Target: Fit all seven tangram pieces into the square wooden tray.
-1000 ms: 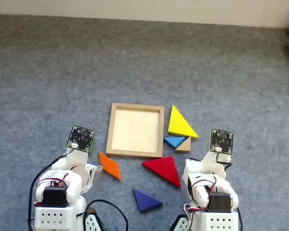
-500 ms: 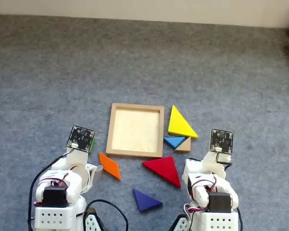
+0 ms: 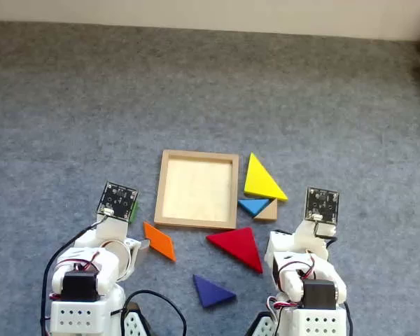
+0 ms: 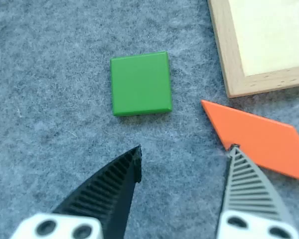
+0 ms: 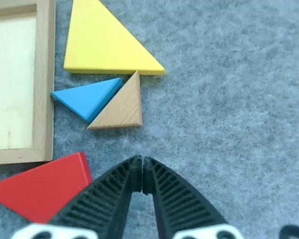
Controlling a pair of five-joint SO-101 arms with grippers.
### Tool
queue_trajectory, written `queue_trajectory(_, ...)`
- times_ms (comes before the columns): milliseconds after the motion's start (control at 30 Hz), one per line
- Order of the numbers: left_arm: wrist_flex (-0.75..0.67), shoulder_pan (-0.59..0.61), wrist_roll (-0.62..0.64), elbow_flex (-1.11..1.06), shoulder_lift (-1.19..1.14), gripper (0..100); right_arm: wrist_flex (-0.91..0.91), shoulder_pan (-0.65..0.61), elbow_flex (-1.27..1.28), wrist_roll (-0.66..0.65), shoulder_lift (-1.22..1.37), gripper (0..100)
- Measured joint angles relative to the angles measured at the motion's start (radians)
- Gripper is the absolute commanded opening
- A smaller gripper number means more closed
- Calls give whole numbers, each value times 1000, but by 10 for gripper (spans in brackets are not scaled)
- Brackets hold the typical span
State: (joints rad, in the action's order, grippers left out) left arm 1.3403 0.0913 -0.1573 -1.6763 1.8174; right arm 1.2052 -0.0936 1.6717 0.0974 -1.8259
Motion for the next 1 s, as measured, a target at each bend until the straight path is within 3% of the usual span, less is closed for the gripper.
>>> queue_trajectory(1000, 0, 0, 0, 0, 0, 256, 37, -43, 0, 0, 0, 25)
